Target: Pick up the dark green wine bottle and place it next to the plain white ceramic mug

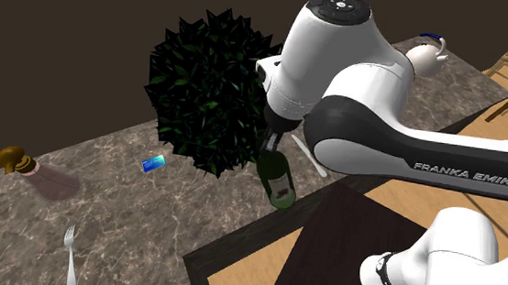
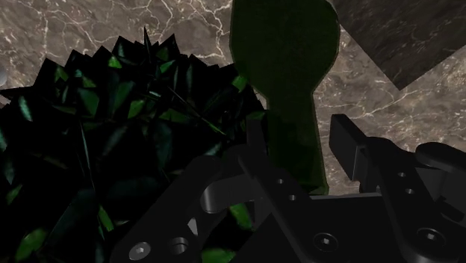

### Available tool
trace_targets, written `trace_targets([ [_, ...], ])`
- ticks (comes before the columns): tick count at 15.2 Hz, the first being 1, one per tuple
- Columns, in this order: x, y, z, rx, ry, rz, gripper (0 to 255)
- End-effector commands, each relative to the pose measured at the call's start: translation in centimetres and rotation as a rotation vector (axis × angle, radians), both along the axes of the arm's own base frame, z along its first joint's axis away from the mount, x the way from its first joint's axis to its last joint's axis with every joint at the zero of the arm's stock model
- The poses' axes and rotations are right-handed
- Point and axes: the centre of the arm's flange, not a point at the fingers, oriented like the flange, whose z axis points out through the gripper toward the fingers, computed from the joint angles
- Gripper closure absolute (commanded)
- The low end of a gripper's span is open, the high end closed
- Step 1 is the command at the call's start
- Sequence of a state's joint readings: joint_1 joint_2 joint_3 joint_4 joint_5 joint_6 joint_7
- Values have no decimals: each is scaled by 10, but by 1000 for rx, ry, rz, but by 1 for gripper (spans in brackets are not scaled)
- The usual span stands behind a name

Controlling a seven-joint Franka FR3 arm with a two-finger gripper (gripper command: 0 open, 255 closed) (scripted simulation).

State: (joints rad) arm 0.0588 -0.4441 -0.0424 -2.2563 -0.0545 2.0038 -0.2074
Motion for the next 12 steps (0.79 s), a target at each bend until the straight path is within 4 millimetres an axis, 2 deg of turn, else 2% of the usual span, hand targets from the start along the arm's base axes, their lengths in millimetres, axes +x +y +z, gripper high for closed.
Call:
trace_targets([
  [1, 1, -1, 13, -1, -8, 1, 255],
  [12, 1, -1, 71, -1, -8, 1, 255],
])
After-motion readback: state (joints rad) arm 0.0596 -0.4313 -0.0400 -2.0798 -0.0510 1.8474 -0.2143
